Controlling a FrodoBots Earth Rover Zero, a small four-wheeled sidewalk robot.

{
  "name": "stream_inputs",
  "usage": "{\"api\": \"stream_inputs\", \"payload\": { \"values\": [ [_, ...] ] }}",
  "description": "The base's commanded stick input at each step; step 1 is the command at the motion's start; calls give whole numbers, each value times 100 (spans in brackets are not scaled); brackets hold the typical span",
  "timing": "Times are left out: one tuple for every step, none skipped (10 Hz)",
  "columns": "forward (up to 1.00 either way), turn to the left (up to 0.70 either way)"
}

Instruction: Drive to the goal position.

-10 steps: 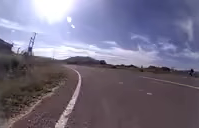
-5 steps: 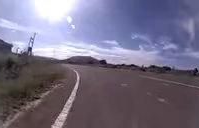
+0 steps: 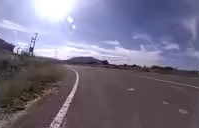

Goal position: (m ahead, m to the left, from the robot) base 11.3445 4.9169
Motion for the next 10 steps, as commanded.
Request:
{"api": "stream_inputs", "payload": {
  "values": [
    [100,3],
    [100,14],
    [100,24],
    [100,34],
    [100,24],
    [100,9],
    [100,0],
    [100,0],
    [100,0],
    [100,0]
  ]
}}
